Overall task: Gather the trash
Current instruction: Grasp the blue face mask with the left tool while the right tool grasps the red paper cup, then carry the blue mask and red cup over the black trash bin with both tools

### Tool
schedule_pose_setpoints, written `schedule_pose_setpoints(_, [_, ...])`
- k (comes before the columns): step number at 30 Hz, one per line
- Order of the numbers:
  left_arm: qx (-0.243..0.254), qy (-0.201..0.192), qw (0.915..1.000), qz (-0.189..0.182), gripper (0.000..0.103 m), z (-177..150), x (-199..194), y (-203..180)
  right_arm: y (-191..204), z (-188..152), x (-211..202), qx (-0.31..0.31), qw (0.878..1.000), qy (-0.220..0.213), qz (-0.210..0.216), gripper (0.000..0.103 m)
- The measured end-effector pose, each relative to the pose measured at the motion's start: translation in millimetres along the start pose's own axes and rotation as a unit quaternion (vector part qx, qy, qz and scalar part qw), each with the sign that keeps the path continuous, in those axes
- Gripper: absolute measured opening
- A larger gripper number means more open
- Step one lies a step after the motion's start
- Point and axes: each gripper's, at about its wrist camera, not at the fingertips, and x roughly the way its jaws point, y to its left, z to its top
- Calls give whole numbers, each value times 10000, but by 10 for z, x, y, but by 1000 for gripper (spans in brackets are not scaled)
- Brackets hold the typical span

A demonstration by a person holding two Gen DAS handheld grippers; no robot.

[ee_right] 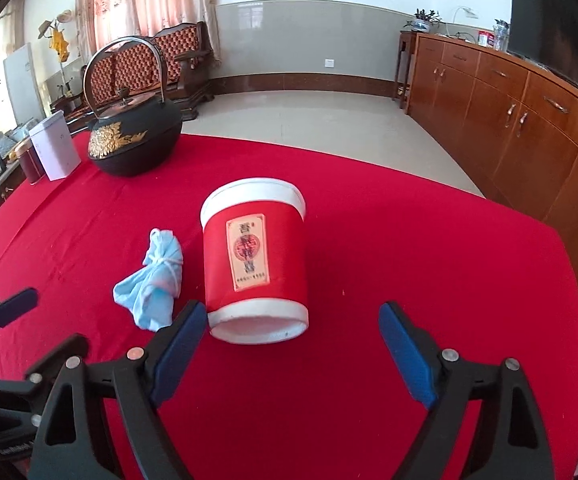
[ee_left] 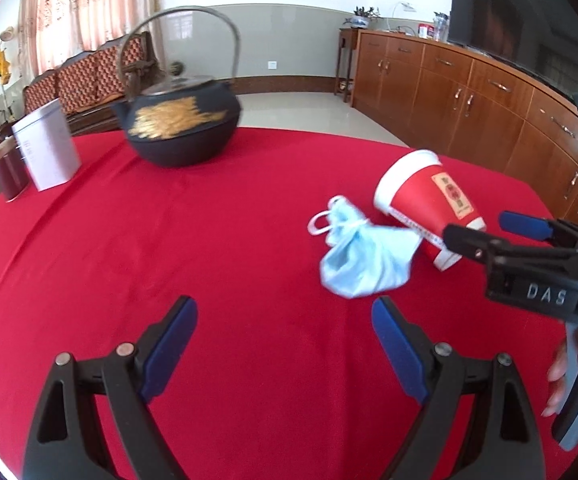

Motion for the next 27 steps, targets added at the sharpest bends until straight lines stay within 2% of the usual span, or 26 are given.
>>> schedule_pose_setpoints(4, [3,148,9997,-208,82,124,145,-92,-82,80,82,-51,9996,85,254,88])
schedule_pose_setpoints(8, [81,301,9989,-350,75,191,304,-151,-210,144,197,29,9976,248,647,75])
schedule_pose_setpoints(12, [-18,511,9964,-678,59,224,423,-153,-293,176,295,213,9944,356,969,71])
schedule_pose_setpoints(13, [-23,508,9957,-769,49,240,429,-154,-319,185,321,283,9931,379,1074,61])
schedule_pose_setpoints(14, [-14,523,9953,-818,42,251,432,-164,-341,193,338,337,9920,407,1151,60])
schedule_pose_setpoints(15, [8,546,9947,-872,26,256,434,-178,-370,195,339,386,9909,435,1215,60])
schedule_pose_setpoints(19, [-89,483,9931,-1064,16,197,377,-158,-447,159,261,383,9921,384,1131,59])
schedule_pose_setpoints(22, [-127,299,9933,-1111,14,136,243,-136,-490,94,160,273,9950,310,905,59])
schedule_pose_setpoints(27, [44,57,9956,-937,14,0,-40,-175,-570,-85,-126,103,9988,160,452,59])
